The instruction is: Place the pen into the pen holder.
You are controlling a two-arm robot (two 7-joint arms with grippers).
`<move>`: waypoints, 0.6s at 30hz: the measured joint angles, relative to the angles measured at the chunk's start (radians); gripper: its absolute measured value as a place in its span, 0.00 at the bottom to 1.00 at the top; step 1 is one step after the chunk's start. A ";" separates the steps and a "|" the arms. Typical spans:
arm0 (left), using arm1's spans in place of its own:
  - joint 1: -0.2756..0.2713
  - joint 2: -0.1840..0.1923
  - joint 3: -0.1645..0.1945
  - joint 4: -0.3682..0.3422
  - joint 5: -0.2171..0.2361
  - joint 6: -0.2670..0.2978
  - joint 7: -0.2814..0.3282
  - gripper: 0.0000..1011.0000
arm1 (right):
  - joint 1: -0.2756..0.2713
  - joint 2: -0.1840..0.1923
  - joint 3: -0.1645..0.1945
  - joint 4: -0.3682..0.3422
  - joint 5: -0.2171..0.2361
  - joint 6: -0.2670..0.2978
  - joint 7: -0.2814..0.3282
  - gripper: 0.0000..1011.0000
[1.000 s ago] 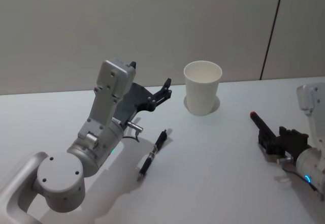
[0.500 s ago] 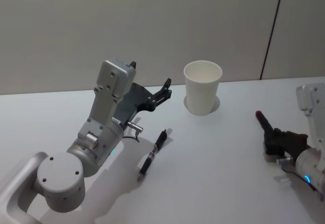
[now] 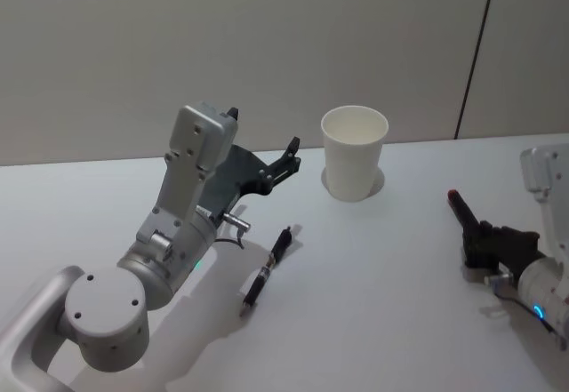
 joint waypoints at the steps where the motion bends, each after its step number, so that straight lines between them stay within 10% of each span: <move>1: 0.000 0.000 0.000 0.000 0.000 0.000 0.000 0.99 | 0.000 0.000 0.001 0.000 0.000 -0.005 0.001 0.18; 18: 0.000 0.000 0.000 0.000 0.000 0.000 0.000 0.99 | 0.018 -0.002 0.011 0.016 -0.013 -0.199 0.043 0.18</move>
